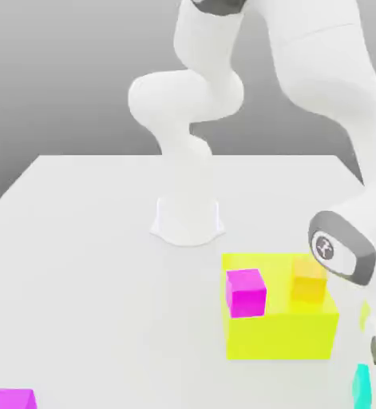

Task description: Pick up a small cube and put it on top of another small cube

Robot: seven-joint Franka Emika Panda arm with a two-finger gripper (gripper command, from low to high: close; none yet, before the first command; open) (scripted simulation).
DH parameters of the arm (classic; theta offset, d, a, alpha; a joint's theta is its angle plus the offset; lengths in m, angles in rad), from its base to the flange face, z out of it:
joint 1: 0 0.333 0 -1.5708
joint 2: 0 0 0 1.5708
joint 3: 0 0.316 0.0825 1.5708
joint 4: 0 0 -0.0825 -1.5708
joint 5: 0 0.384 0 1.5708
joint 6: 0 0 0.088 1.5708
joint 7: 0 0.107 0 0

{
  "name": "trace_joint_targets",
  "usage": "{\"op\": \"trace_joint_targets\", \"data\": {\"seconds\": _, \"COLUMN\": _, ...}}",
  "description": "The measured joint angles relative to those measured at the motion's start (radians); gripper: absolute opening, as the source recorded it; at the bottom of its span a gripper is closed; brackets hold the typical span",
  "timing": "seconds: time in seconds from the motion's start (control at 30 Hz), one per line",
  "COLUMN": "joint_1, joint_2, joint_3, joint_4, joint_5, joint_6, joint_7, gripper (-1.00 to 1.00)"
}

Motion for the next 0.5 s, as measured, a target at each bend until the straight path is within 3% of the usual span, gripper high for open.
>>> {"op": "trace_joint_targets", "data": {"seconds": 0.5, "joint_1": -0.026, "joint_2": -0.542, "joint_3": 0.032, "joint_4": -0.311, "joint_5": 0.141, "joint_6": -0.228, "joint_7": 0.121, "gripper": -1.0}}
